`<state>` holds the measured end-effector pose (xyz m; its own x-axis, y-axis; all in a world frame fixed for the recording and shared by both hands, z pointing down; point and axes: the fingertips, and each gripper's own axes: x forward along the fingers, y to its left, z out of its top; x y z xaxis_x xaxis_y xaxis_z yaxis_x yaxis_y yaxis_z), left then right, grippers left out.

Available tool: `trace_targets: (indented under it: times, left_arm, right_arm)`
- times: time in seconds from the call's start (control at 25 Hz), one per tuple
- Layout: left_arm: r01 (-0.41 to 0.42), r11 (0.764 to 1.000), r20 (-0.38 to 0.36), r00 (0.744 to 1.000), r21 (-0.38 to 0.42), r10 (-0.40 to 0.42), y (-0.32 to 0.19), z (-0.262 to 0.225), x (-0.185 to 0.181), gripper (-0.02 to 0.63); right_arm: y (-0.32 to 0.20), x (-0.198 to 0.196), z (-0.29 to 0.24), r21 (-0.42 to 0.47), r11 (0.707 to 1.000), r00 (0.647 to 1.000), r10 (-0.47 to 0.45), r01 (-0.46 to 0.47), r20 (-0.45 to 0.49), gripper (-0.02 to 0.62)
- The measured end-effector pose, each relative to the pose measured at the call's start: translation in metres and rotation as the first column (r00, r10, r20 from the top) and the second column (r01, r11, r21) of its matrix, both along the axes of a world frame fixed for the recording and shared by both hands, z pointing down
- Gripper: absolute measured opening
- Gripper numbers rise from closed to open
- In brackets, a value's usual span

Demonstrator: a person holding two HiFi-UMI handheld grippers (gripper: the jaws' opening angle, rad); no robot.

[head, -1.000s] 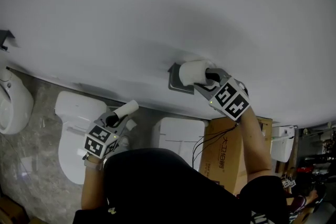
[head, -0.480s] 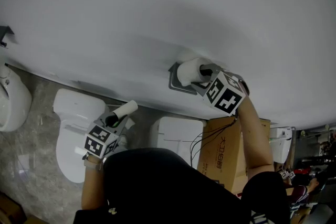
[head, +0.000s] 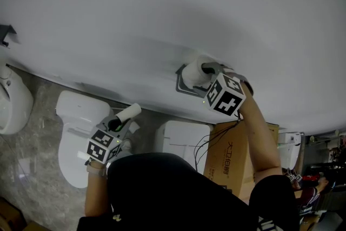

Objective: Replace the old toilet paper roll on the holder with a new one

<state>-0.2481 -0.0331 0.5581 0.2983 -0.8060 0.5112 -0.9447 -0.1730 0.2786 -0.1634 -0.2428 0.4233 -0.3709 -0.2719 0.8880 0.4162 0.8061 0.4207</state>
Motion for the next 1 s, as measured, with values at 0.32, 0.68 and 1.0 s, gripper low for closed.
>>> trace_targets:
  times: [0.32,0.68,1.0]
  left_arm:
    - [0.005,1.000,-0.006,1.000,-0.003,-0.005,0.004,0.003,0.001,0.032]
    - [-0.036,0.999,-0.002,0.999,-0.012,0.036,0.001,0.002,0.011,0.032]
    - [-0.143,0.990,0.013,0.990,-0.022,0.143,-0.011,-0.002,0.033,0.032]
  right_arm:
    - [-0.006,-0.001,0.001,0.019,1.000,1.000,0.021,-0.021,0.019,0.301]
    - [-0.008,0.007,-0.029,-0.003,0.997,0.985,0.075,-0.076,0.158,0.304]
    - [0.003,0.045,-0.045,-0.089,0.983,0.935,0.183,-0.163,0.303,0.302]
